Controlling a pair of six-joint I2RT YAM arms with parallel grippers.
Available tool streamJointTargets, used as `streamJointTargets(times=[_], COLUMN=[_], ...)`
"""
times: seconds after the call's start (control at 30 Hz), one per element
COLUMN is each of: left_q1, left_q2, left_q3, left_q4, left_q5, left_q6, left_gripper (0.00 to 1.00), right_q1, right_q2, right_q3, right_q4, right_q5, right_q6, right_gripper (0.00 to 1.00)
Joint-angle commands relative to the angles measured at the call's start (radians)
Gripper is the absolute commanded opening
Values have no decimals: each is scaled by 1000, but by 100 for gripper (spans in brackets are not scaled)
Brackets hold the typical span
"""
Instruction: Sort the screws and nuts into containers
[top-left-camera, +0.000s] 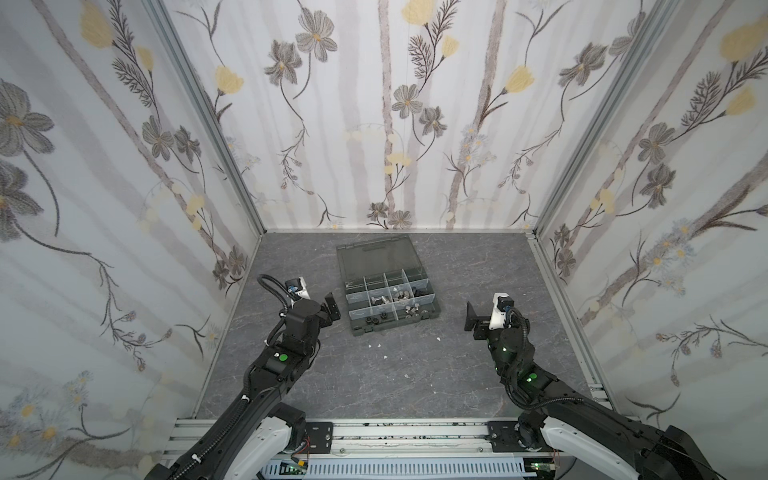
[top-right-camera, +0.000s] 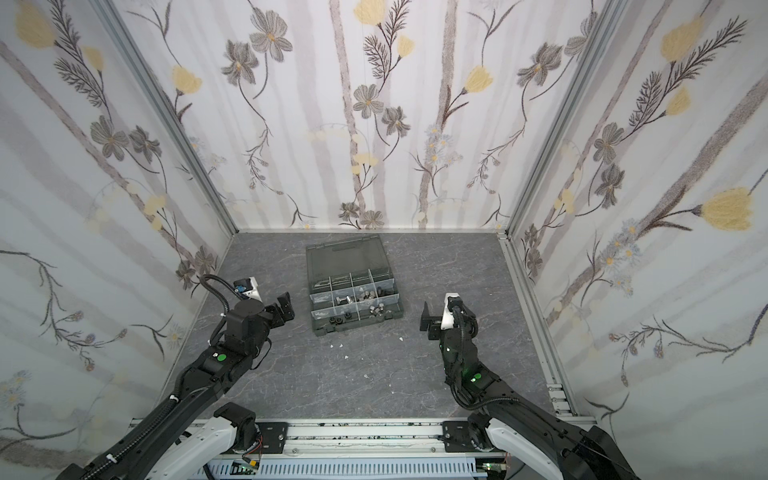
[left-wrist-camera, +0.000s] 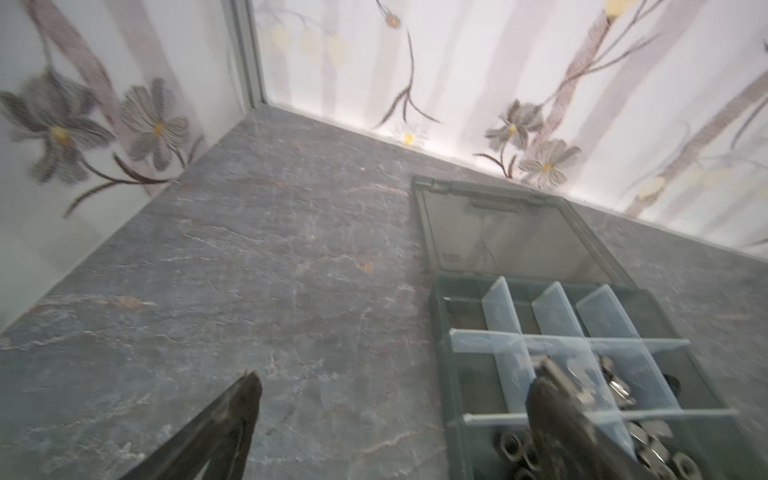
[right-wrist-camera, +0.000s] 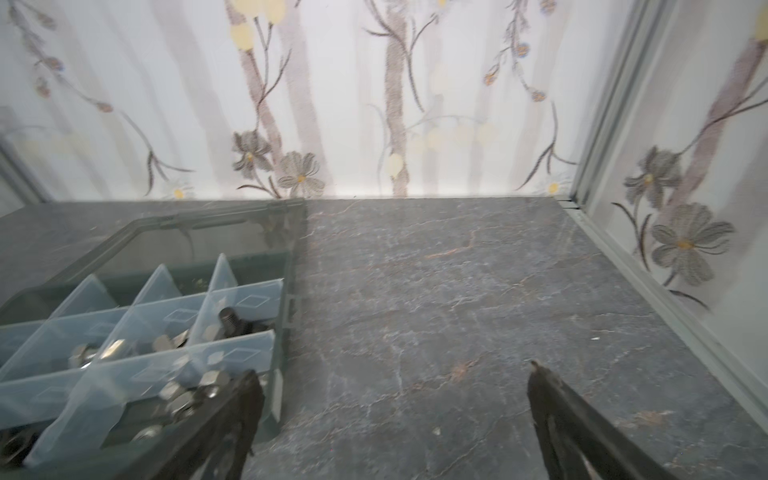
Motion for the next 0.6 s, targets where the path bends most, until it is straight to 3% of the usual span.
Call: streamJointTargets(times=[0.0, 0.2, 0.33, 0.43, 0.57], left_q1=[43, 189, 253, 284, 302], left_q2=[-7, 115, 313, 430, 600], left_q3=[-98, -322, -262, -266, -228], left_q4=[341, 894, 925, 1056, 1141], left_q5=[-97, -34, 40, 87, 134], left_q6=[82, 117, 185, 164, 246], left_gripper=[100, 100, 100, 100, 100], right_q1=[-60, -195, -272, -316, -336], right_q2=[43, 161, 272, 351, 438], right_q3=[-3, -37, -45, -72, -68], right_q4=[137, 346, 446, 552, 614], right_q5=[88, 41, 20, -13, 2], right_q6=[-34, -139, -141, -118, -129], right_gripper=[100, 100, 100, 100, 100])
